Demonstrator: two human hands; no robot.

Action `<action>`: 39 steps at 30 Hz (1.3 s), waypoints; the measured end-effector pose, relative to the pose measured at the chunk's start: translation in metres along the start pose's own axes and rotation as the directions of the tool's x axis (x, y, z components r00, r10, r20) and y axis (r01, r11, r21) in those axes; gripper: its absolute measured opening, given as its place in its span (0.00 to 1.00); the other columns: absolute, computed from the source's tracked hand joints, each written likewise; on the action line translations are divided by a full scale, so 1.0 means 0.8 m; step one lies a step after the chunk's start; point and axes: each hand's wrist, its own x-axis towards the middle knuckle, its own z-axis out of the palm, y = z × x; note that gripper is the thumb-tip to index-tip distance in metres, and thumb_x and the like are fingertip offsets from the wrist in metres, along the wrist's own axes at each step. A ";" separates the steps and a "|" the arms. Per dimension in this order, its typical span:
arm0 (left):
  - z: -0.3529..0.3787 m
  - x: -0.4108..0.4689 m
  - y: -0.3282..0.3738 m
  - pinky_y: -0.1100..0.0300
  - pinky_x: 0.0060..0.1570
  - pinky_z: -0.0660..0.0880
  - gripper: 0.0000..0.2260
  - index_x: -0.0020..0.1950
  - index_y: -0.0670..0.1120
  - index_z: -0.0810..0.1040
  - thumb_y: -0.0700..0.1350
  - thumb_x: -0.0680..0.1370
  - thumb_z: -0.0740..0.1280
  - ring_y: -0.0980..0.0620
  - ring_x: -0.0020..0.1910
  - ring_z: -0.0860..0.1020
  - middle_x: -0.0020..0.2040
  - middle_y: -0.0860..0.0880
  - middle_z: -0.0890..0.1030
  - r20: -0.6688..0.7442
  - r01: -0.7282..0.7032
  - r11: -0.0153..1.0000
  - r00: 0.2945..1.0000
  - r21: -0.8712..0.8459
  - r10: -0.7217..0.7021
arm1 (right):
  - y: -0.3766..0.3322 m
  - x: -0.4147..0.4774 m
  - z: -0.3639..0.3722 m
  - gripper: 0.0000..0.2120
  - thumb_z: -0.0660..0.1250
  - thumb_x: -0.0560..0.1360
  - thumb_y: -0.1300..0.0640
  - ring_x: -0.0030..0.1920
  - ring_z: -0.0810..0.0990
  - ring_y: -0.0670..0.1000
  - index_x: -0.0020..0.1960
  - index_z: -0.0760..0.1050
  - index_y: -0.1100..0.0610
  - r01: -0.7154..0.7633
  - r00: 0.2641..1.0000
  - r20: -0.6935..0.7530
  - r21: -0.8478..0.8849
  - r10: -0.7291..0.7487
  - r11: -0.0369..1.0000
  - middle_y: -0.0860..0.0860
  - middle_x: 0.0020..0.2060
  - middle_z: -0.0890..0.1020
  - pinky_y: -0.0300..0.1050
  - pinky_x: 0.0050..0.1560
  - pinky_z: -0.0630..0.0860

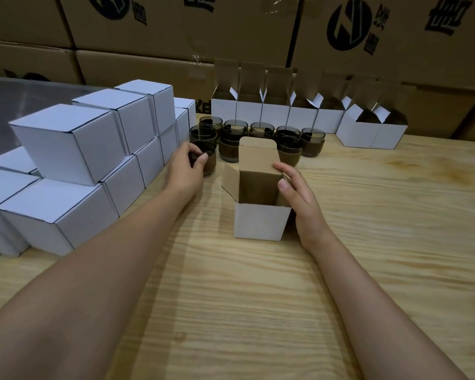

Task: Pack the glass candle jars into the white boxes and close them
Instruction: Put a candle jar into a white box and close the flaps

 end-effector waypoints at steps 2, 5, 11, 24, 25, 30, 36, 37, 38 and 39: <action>-0.007 -0.006 0.012 0.54 0.53 0.74 0.02 0.50 0.51 0.72 0.45 0.79 0.64 0.49 0.56 0.75 0.53 0.50 0.75 0.001 0.015 0.995 1.000 -0.102 -0.015 | 0.000 0.001 0.000 0.26 0.59 0.68 0.34 0.68 0.67 0.40 0.64 0.69 0.40 -0.003 1.000 -0.001 0.000 0.003 1.000 0.41 0.66 0.72 0.36 0.65 0.65; -0.024 -0.016 0.041 0.55 0.53 0.74 0.02 0.49 0.51 0.72 0.46 0.79 0.64 0.49 0.58 0.75 0.54 0.50 0.76 -0.035 -0.008 0.977 0.999 -0.215 0.000 | 0.001 0.000 0.000 0.23 0.52 0.72 0.33 0.65 0.71 0.40 0.63 0.71 0.39 -0.028 1.000 0.011 0.026 0.028 0.999 0.41 0.64 0.73 0.34 0.58 0.70; -0.060 -0.051 0.115 0.64 0.47 0.76 0.08 0.42 0.56 0.72 0.46 0.77 0.68 0.54 0.53 0.78 0.48 0.60 0.76 -0.032 -0.248 0.927 0.968 -0.280 0.250 | 0.004 0.001 0.001 0.26 0.44 0.74 0.32 0.67 0.71 0.49 0.63 0.72 0.37 -0.093 0.995 -0.014 0.067 0.095 0.993 0.48 0.67 0.73 0.41 0.58 0.75; -0.036 -0.108 0.123 0.45 0.56 0.74 0.10 0.37 0.56 0.72 0.57 0.73 0.70 0.51 0.52 0.76 0.46 0.58 0.73 0.404 -0.379 0.915 0.865 0.136 0.298 | 0.003 0.001 0.002 0.26 0.47 0.76 0.36 0.61 0.78 0.51 0.64 0.73 0.45 -0.092 0.994 -0.053 0.096 0.097 0.991 0.52 0.59 0.80 0.57 0.65 0.71; -0.033 -0.108 0.122 0.47 0.58 0.72 0.10 0.36 0.57 0.72 0.58 0.72 0.70 0.52 0.52 0.75 0.45 0.59 0.71 0.405 -0.402 0.895 0.863 0.194 0.300 | 0.004 0.001 0.002 0.25 0.47 0.77 0.36 0.61 0.77 0.50 0.64 0.73 0.44 -0.084 0.995 -0.053 0.087 0.089 0.993 0.51 0.59 0.80 0.56 0.65 0.71; -0.021 -0.109 0.124 0.55 0.53 0.59 0.10 0.34 0.57 0.76 0.59 0.70 0.72 0.54 0.50 0.71 0.40 0.59 0.73 0.405 -0.444 0.811 0.868 0.381 0.286 | 0.006 0.003 0.000 0.25 0.47 0.77 0.37 0.65 0.74 0.49 0.66 0.72 0.44 -0.075 0.996 -0.050 0.073 0.079 0.994 0.49 0.64 0.76 0.50 0.63 0.73; -0.015 -0.088 0.155 0.51 0.55 0.57 0.15 0.43 0.53 0.82 0.64 0.71 0.69 0.50 0.54 0.70 0.45 0.52 0.79 0.559 -0.407 0.662 0.829 0.629 -0.023 | 0.004 0.003 -0.001 0.20 0.49 0.77 0.39 0.61 0.74 0.40 0.63 0.73 0.41 -0.040 0.999 -0.034 0.046 0.042 0.998 0.42 0.62 0.76 0.30 0.52 0.71; -0.014 -0.084 0.160 0.50 0.56 0.58 0.16 0.47 0.53 0.82 0.64 0.71 0.68 0.49 0.56 0.70 0.48 0.51 0.79 0.579 -0.416 0.619 0.812 0.666 -0.077 | 0.005 0.003 -0.001 0.20 0.49 0.77 0.39 0.61 0.73 0.39 0.63 0.73 0.40 -0.041 0.999 -0.031 0.039 0.042 0.998 0.41 0.62 0.76 0.30 0.53 0.70; -0.013 -0.080 0.164 0.49 0.58 0.58 0.18 0.51 0.52 0.81 0.64 0.72 0.68 0.48 0.57 0.70 0.50 0.51 0.79 0.595 -0.431 0.577 0.795 0.694 -0.122 | 0.006 0.004 -0.002 0.20 0.49 0.77 0.39 0.62 0.73 0.38 0.62 0.73 0.40 -0.037 0.999 -0.031 0.032 0.038 0.999 0.40 0.62 0.75 0.29 0.54 0.69; -0.012 -0.078 0.168 0.48 0.60 0.58 0.18 0.53 0.52 0.81 0.63 0.73 0.67 0.48 0.58 0.70 0.51 0.51 0.78 0.608 -0.452 0.536 0.779 0.713 -0.153 | 0.006 0.004 -0.002 0.19 0.49 0.77 0.40 0.63 0.72 0.37 0.62 0.73 0.39 -0.032 0.999 -0.032 0.028 0.033 0.999 0.38 0.62 0.75 0.30 0.56 0.69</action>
